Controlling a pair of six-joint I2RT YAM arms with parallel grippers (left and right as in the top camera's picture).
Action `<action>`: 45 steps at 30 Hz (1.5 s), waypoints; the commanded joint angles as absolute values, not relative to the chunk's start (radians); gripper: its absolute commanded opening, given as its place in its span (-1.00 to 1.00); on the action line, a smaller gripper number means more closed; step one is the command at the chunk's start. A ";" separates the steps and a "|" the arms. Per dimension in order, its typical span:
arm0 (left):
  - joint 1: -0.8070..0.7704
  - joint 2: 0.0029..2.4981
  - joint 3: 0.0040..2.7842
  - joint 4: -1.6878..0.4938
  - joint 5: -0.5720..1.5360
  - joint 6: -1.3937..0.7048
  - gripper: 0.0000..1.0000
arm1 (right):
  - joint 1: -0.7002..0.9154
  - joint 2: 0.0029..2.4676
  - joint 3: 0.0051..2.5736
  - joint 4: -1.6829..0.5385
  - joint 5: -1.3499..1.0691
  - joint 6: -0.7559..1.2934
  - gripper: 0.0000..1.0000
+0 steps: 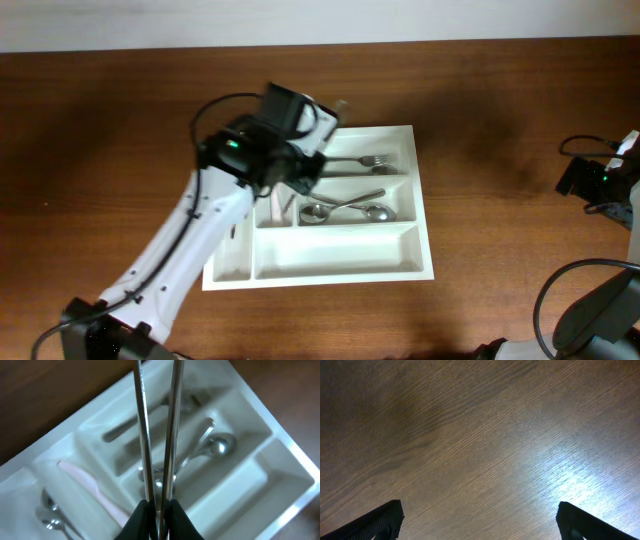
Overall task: Pack container
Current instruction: 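Carry the tongs into the tray's bottom long compartment and lower them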
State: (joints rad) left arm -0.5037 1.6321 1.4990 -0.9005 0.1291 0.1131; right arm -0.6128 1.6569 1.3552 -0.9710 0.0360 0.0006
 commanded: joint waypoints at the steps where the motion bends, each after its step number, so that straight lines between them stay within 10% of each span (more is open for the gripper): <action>1: -0.573 1.637 1.520 -0.894 0.055 0.186 -0.84 | -0.616 1.663 1.356 -0.971 0.037 0.008 0.98; 45: -0.765 1.789 1.519 -1.135 0.063 0.836 -0.57 | -0.616 1.663 1.356 -0.971 0.037 0.008 0.98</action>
State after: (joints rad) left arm -0.7628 1.7477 1.5002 -1.1217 0.0631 0.8124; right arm -0.6128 1.6573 1.3552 -0.9714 0.0360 0.0010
